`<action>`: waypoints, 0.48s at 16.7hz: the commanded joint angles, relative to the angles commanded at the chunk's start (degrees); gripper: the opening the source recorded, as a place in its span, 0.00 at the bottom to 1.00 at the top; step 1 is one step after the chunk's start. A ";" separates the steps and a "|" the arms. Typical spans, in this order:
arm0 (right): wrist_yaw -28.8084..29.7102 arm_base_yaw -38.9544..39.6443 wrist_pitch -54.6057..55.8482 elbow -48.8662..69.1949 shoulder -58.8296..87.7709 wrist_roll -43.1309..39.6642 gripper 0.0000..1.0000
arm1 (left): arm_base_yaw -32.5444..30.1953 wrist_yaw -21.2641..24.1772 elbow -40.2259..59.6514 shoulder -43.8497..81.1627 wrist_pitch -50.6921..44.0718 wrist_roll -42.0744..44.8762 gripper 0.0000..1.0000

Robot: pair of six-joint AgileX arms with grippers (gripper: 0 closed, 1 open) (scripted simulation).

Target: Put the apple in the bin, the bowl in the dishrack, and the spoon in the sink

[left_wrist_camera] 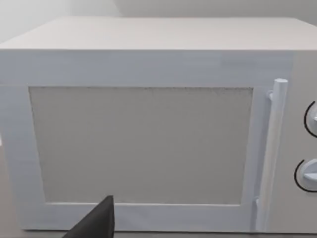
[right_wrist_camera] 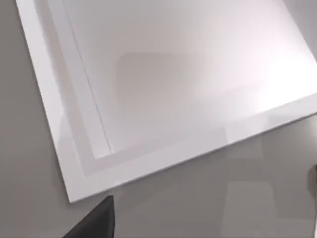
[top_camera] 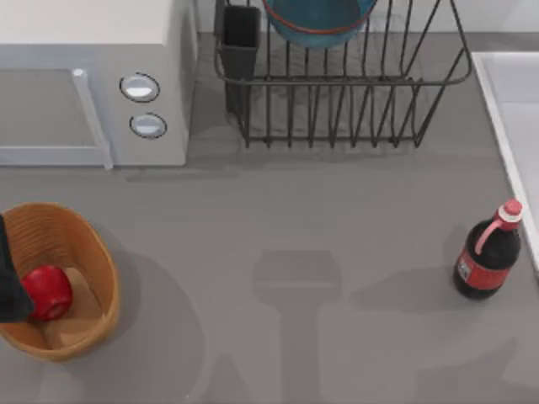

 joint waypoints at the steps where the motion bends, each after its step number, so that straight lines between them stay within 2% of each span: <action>1: 0.00 -1.34 -3.64 2.67 5.41 0.72 1.00 | 0.00 0.00 0.00 0.00 0.00 0.00 1.00; 5: 0.00 -6.69 -16.65 12.75 23.47 3.54 1.00 | 0.00 0.00 0.00 0.00 0.00 0.00 1.00; 8: 0.01 -10.03 -23.85 18.58 31.36 5.24 1.00 | 0.00 0.00 0.00 0.00 0.00 0.00 1.00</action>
